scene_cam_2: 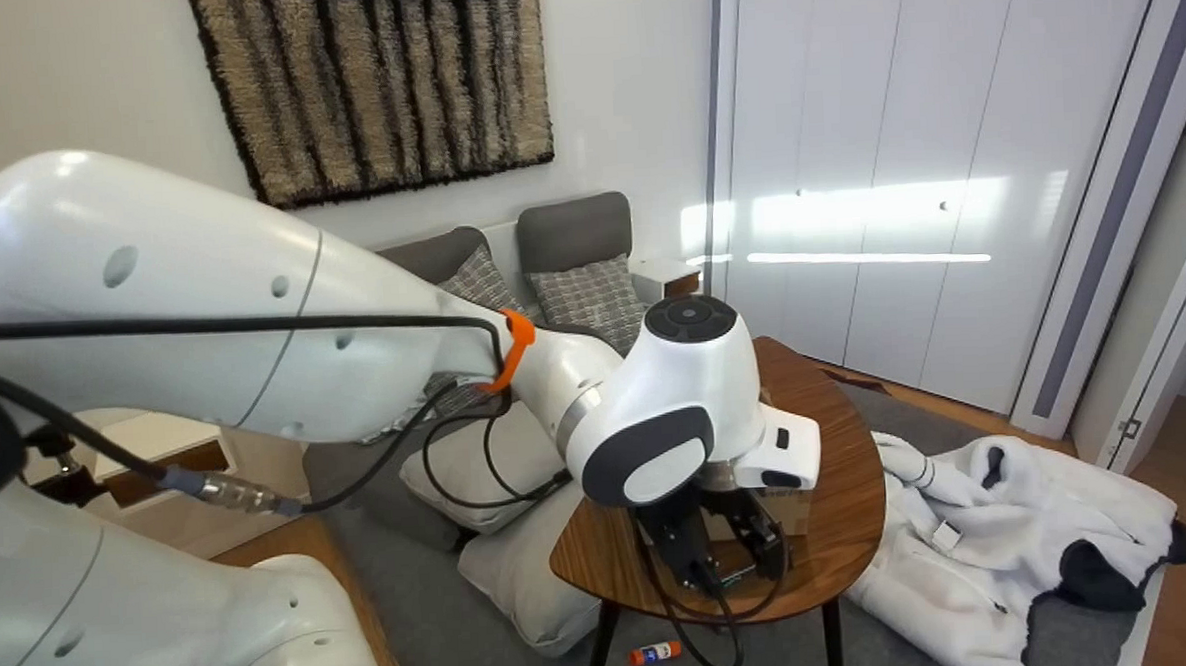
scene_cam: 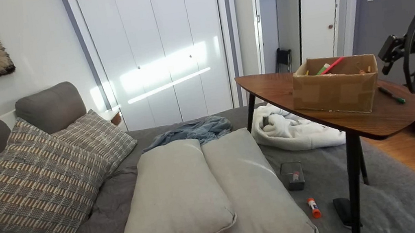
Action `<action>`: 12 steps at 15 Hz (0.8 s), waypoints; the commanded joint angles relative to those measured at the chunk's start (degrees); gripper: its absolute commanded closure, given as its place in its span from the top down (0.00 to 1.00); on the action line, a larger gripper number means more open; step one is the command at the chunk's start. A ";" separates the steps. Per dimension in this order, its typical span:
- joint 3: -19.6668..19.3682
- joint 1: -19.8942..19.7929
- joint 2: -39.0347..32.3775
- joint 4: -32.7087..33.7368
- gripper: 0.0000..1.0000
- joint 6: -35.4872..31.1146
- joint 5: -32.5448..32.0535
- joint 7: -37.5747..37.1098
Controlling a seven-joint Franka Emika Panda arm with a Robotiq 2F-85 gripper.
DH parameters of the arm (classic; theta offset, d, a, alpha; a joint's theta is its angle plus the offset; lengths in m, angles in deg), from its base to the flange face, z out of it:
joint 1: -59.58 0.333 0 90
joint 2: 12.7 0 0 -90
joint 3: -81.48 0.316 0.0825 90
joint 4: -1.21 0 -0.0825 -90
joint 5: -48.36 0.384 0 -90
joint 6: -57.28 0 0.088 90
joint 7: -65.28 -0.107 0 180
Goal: Pick up the green marker from the box and put it on the table
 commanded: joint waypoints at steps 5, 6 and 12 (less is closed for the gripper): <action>2.07 -4.67 10.89 3.21 1.00 15.62 -7.68 -0.51; 2.03 -4.79 12.16 3.89 1.00 17.57 -8.27 -0.36; 3.51 -4.60 17.50 9.41 1.00 29.41 -9.97 -2.50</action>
